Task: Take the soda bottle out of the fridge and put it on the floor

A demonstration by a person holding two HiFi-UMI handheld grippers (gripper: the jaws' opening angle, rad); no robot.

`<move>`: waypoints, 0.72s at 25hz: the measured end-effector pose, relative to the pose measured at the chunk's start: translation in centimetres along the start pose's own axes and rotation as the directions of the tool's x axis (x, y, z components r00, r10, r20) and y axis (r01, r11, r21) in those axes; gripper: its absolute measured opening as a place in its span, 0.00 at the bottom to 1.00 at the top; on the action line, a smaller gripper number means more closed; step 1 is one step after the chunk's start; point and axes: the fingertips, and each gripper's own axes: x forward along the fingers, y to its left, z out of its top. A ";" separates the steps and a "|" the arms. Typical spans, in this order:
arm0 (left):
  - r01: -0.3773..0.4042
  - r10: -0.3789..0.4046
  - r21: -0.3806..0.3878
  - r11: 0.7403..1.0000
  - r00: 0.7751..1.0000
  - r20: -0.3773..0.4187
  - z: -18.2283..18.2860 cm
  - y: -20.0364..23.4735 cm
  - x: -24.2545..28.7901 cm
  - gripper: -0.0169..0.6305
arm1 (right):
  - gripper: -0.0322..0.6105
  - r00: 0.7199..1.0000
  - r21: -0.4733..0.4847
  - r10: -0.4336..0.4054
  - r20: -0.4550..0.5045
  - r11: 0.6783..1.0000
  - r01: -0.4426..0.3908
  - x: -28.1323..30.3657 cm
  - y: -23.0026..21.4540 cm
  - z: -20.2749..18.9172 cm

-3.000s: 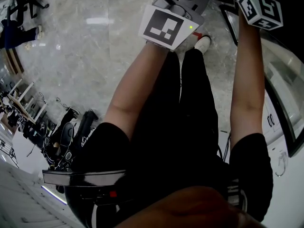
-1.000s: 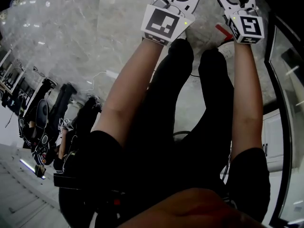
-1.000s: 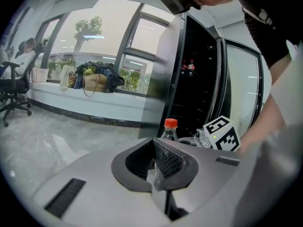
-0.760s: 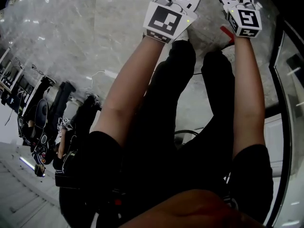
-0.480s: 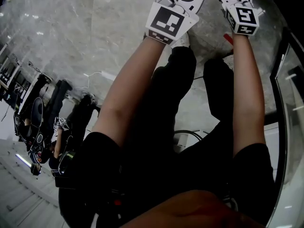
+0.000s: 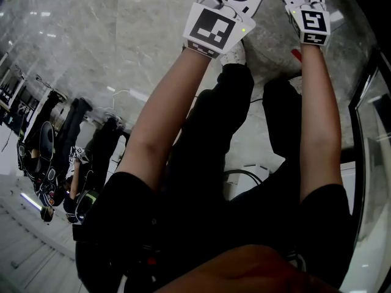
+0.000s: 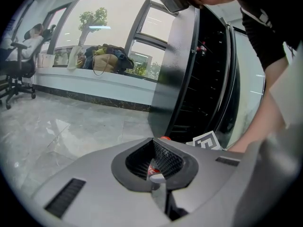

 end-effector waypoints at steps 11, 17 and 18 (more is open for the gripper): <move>0.005 -0.005 -0.001 1.000 1.000 0.001 4.2 -1.9 -1.9 0.03 | 0.55 0.998 -0.009 0.048 -0.030 0.999 -0.048 -3.1 1.9 2.9; -0.010 0.010 0.006 1.000 1.000 0.026 9.7 -3.3 -5.3 0.03 | 0.55 0.995 -0.059 0.083 -0.046 0.995 -0.085 -7.4 4.2 7.8; -0.015 0.014 0.009 1.000 0.999 0.032 10.8 -3.6 -6.1 0.03 | 0.55 0.995 -0.072 0.087 -0.043 0.993 -0.090 -8.3 4.6 9.2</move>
